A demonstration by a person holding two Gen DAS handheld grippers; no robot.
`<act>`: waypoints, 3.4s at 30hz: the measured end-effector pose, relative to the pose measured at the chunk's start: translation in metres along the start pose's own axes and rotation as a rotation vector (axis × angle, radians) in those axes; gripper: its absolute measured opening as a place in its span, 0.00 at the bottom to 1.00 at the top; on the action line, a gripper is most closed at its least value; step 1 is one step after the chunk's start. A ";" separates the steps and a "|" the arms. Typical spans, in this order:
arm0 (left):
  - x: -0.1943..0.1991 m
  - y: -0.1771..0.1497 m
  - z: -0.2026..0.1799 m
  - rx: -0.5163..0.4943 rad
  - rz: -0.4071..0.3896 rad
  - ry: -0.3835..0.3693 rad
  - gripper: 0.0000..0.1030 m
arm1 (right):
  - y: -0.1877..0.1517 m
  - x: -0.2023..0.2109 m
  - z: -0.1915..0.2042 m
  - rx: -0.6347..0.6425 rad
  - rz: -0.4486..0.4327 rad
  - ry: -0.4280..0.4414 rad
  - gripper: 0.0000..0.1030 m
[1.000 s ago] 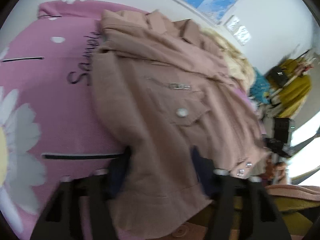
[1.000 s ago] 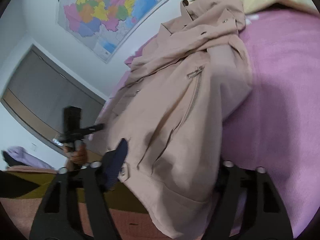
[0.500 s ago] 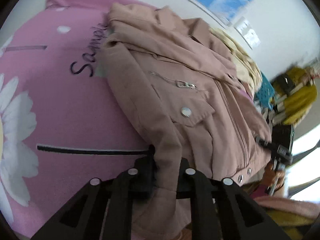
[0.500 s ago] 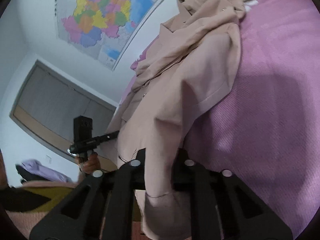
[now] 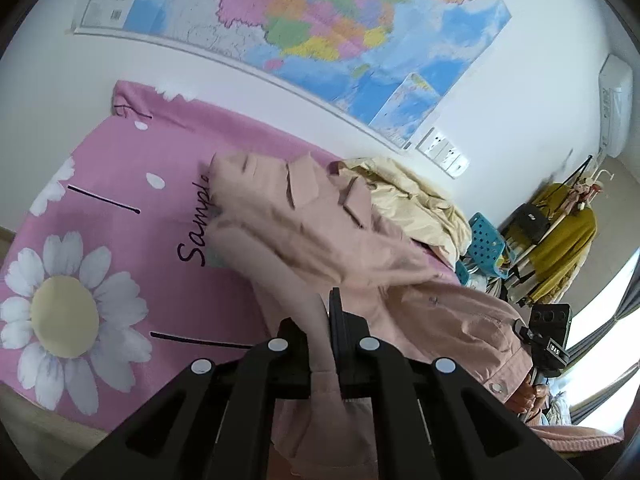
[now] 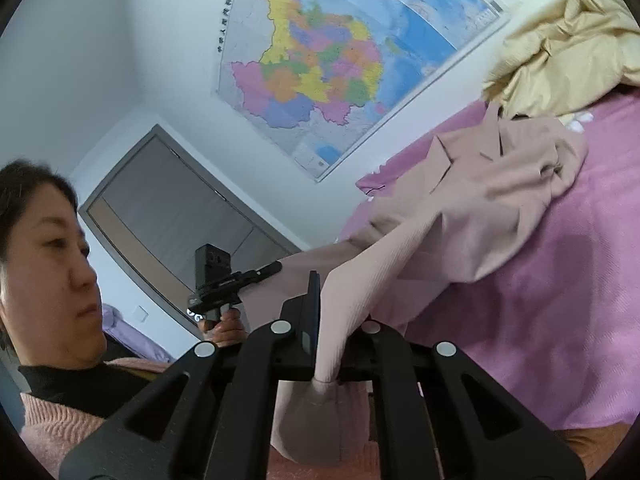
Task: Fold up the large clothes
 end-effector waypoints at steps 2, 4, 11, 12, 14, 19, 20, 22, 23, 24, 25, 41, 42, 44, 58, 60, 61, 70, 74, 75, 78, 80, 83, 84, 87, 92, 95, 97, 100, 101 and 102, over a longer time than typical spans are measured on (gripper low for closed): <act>0.002 0.000 0.005 0.022 0.001 -0.012 0.04 | -0.002 0.001 -0.005 -0.024 0.006 -0.009 0.05; -0.006 0.003 0.005 0.044 0.009 -0.009 0.04 | 0.002 0.004 -0.010 -0.044 -0.002 -0.008 0.05; -0.022 0.035 0.018 0.088 0.038 -0.018 0.05 | 0.044 0.004 -0.024 -0.087 -0.060 0.005 0.06; -0.023 0.042 0.017 0.081 0.039 -0.005 0.05 | 0.052 0.004 -0.028 -0.099 -0.065 0.010 0.06; -0.024 0.055 0.014 0.063 0.040 0.007 0.05 | 0.068 0.003 -0.034 -0.102 -0.071 -0.002 0.06; -0.029 0.098 0.011 0.037 0.045 0.058 0.05 | 0.114 -0.002 -0.049 -0.121 -0.072 -0.011 0.06; -0.032 0.108 0.012 0.031 0.046 0.074 0.05 | 0.124 -0.004 -0.054 -0.131 -0.078 -0.012 0.07; -0.038 0.125 0.015 0.036 0.055 0.096 0.05 | 0.139 -0.008 -0.063 -0.149 -0.080 -0.014 0.07; -0.043 0.134 0.017 0.040 0.063 0.114 0.05 | 0.150 -0.010 -0.069 -0.157 -0.084 -0.023 0.07; -0.046 0.141 0.019 0.035 0.068 0.130 0.05 | 0.156 -0.011 -0.075 -0.173 -0.088 -0.026 0.07; -0.051 0.148 0.020 0.035 0.072 0.145 0.05 | 0.165 -0.014 -0.082 -0.189 -0.087 -0.019 0.07; -0.187 0.222 0.089 0.098 0.253 0.322 0.13 | 0.214 -0.059 -0.249 -0.484 -0.044 -0.216 0.12; -0.193 0.224 0.093 0.101 0.256 0.340 0.14 | 0.213 -0.061 -0.254 -0.496 -0.038 -0.229 0.12; -0.197 0.227 0.101 0.119 0.248 0.361 0.26 | 0.213 -0.063 -0.261 -0.485 -0.025 -0.265 0.17; -0.176 0.189 0.036 -0.285 0.149 0.468 0.69 | 0.197 -0.102 -0.152 0.102 0.107 -0.516 0.79; -0.195 0.181 0.030 -0.322 0.194 0.461 0.69 | 0.184 -0.140 -0.150 0.193 0.215 -0.587 0.79; -0.204 0.177 0.028 -0.337 0.213 0.455 0.69 | 0.178 -0.157 -0.152 0.219 0.260 -0.600 0.79; -0.238 0.162 0.040 -0.302 0.236 0.472 0.69 | 0.150 -0.236 -0.199 0.338 0.457 -0.820 0.36; -0.229 0.163 0.046 -0.271 0.206 0.472 0.69 | 0.171 -0.225 -0.189 0.338 0.386 -0.795 0.06; -0.223 0.164 0.049 -0.264 0.188 0.474 0.69 | 0.182 -0.219 -0.182 0.347 0.345 -0.800 0.06; -0.210 0.170 0.051 -0.261 0.136 0.484 0.69 | 0.216 -0.205 -0.160 0.360 0.226 -0.793 0.06; -0.205 0.173 0.053 -0.249 0.119 0.473 0.69 | 0.234 -0.206 -0.155 0.363 0.191 -0.783 0.06; -0.204 0.175 0.066 -0.235 0.104 0.536 0.69 | 0.237 -0.227 -0.180 0.379 0.247 -0.853 0.06; -0.205 0.175 0.071 -0.232 0.107 0.552 0.69 | 0.231 -0.239 -0.198 0.348 0.307 -0.854 0.08; -0.206 0.171 0.084 -0.221 0.116 0.578 0.69 | 0.216 -0.252 -0.229 0.296 0.400 -0.872 0.22; -0.186 0.166 0.100 -0.183 0.086 0.559 0.72 | 0.222 -0.213 -0.196 0.291 0.278 -0.789 0.49; -0.166 0.162 0.102 -0.168 0.047 0.530 0.77 | 0.220 -0.155 -0.156 0.313 0.136 -0.713 0.63; -0.155 0.156 0.102 -0.168 0.028 0.499 0.84 | 0.206 -0.112 -0.146 0.302 0.073 -0.716 0.78; -0.150 0.140 0.105 -0.180 0.039 0.472 0.85 | 0.171 -0.077 -0.156 0.225 0.063 -0.726 0.82; -0.152 0.132 0.106 -0.190 0.058 0.459 0.87 | 0.153 -0.064 -0.169 0.189 0.077 -0.763 0.83; -0.156 0.126 0.106 -0.196 0.077 0.440 0.88 | 0.140 -0.061 -0.175 0.166 0.085 -0.770 0.84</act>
Point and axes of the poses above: each gripper's, at about its wrist camera, not at the fingertips, and x roughly against the way its jaws point, z to its left, y to its top, the point moved 9 cm from there along -x, roughly the way its jaws point, and after that the axes turned 11 degrees about z, right-handed, at the moved point
